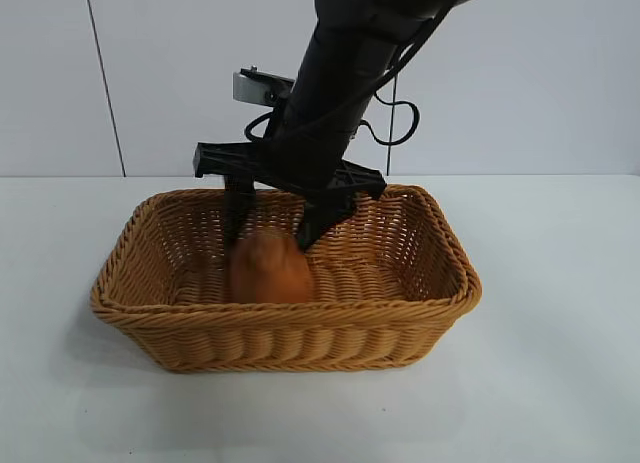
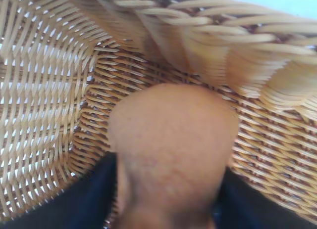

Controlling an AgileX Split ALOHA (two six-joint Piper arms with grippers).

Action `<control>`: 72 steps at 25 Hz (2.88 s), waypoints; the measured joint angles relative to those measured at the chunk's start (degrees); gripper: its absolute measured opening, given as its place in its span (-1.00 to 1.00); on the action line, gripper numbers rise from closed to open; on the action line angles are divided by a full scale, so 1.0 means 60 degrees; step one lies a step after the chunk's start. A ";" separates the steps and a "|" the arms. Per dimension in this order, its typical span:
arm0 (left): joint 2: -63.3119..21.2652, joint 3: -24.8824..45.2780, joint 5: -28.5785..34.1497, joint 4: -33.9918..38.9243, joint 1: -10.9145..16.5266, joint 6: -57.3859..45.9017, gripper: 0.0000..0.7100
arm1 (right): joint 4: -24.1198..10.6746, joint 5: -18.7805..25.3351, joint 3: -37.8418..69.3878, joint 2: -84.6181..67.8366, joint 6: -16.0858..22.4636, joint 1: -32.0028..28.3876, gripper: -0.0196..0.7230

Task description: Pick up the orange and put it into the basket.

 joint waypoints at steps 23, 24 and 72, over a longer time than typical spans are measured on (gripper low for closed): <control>0.0000 0.0000 0.0000 0.0000 0.0000 0.0000 0.81 | -0.2115 0.4049 -0.3237 -0.0126 0.0538 -0.1252 0.92; 0.0000 0.0000 0.0000 0.0000 0.0000 0.0000 0.81 | -0.2115 0.4049 -0.3237 -0.0126 0.0501 -0.1525 0.92; 0.0000 0.0000 0.0000 0.0000 0.0000 0.0000 0.81 | -0.2049 0.2745 1.0248 -1.1056 -0.0393 -0.4962 0.92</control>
